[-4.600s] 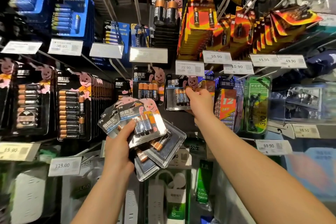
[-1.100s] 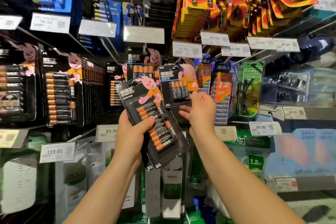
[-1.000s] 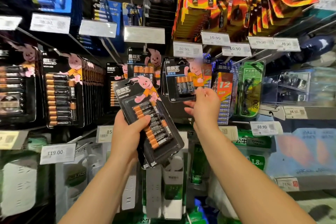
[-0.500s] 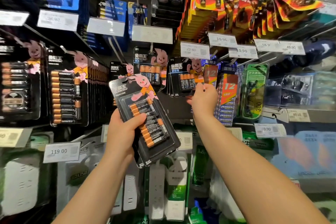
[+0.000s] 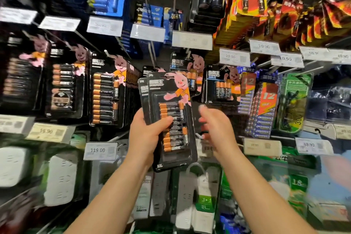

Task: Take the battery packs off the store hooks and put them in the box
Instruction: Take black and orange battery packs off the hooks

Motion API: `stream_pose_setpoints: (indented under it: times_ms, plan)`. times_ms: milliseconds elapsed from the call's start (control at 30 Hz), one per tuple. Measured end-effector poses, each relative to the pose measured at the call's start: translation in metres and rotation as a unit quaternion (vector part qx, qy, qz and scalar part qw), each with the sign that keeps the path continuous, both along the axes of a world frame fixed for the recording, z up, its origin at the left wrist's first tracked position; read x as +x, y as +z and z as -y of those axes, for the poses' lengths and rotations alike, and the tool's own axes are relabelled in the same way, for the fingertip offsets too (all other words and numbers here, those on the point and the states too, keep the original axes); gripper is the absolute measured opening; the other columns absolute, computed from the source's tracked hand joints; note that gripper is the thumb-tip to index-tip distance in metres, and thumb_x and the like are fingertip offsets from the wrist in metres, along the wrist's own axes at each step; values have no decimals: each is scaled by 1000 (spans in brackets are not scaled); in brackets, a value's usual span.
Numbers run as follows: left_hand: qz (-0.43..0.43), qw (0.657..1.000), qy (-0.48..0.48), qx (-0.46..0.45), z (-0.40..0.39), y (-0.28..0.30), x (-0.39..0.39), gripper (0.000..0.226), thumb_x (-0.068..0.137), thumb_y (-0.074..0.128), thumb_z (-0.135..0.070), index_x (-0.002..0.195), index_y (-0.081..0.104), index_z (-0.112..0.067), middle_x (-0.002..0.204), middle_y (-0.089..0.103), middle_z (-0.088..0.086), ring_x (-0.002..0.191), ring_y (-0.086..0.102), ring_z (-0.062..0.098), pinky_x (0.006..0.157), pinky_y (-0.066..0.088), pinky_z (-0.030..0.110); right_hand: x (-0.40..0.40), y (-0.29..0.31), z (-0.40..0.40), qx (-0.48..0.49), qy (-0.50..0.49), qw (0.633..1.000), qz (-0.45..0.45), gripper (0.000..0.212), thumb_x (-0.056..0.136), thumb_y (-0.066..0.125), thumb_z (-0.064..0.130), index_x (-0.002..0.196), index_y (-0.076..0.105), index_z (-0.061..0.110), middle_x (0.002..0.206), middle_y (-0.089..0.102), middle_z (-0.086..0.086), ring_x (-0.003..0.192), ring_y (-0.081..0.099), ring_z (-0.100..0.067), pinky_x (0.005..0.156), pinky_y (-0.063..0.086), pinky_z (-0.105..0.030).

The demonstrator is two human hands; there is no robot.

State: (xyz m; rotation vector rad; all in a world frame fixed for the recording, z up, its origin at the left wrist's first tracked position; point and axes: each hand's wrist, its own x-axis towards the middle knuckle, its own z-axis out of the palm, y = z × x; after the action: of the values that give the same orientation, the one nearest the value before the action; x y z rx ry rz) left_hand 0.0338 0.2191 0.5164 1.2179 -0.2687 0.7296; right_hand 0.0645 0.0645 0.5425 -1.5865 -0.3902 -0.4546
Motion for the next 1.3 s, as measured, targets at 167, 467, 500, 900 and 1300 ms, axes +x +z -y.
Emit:
stream_pose_setpoints:
  times_ms: [167,467,500,900,1300]
  plan:
    - [14,1000,23,13,-23,2,-1,28,81,75,-3,104,65,-17,95,76,5,85,74,23,66,57,29,-3,5,-34,-172,47,983,43,19,86,67,41,88,69,22,83,73,2,75,69,-12,72,57,-39]
    - [-12,994,108,-26,-114,7,-13,16,88,69,-9,93,66,-24,93,75,5,92,71,32,84,56,50,8,28,-89,-135,31,987,80,34,97,53,35,91,62,3,89,67,-11,79,62,-23,66,42,-21]
    - [-4,993,112,-32,-123,10,-16,18,89,67,-6,94,65,-23,93,74,5,92,71,31,81,56,46,9,33,-92,-129,27,987,90,30,98,52,33,84,57,8,80,61,-6,70,56,-18,57,37,-13]
    - [-11,994,99,-37,-160,9,-23,17,91,65,-7,101,63,-21,97,74,6,84,72,24,70,55,38,29,69,-122,-66,-23,992,102,22,100,49,30,82,51,17,71,50,5,59,46,-7,38,31,-8]
    - [-24,998,53,-31,-157,6,-25,20,90,65,-7,108,65,-17,99,76,6,85,74,24,72,57,39,35,50,-131,-52,-54,997,35,28,97,50,35,78,47,15,63,38,1,55,37,-13,53,30,-28]
